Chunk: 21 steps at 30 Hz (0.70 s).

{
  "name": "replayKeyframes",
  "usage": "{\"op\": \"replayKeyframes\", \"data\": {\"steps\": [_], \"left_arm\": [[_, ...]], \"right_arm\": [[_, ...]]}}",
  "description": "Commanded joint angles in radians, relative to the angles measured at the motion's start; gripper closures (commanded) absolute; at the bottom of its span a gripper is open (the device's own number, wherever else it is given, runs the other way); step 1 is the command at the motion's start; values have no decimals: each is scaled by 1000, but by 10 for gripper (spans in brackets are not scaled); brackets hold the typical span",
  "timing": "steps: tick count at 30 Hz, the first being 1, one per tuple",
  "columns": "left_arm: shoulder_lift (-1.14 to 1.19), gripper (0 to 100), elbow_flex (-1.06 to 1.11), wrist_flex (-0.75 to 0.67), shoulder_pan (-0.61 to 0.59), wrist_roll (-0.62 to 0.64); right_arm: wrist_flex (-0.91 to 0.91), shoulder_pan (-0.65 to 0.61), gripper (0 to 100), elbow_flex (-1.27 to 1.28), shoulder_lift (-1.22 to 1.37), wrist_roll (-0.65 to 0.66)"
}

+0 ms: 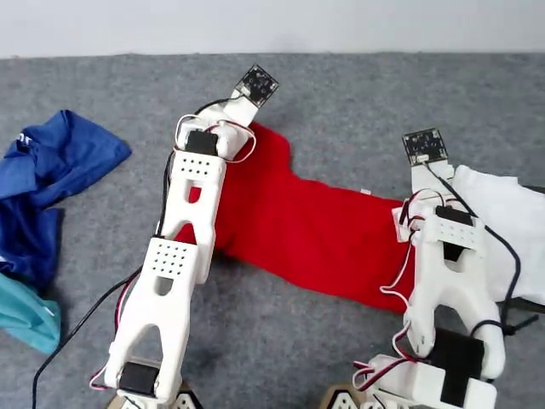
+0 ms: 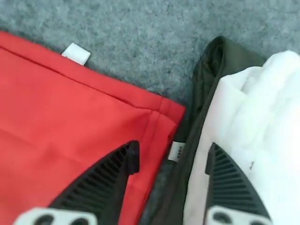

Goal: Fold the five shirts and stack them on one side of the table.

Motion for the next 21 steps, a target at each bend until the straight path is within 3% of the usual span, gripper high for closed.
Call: {"op": "replayKeyframes", "data": {"steps": [1,16,21], "left_arm": [[-20,982,-74,-20,9,-12],[-87,979,-76,52,6,-12],[-95,859,-74,87,3,-12]], "right_arm": [[102,1,758,-104,-5,-3],[209,-64,760,-150,-15,-5],[211,-65,760,-150,-15,-5]]}}
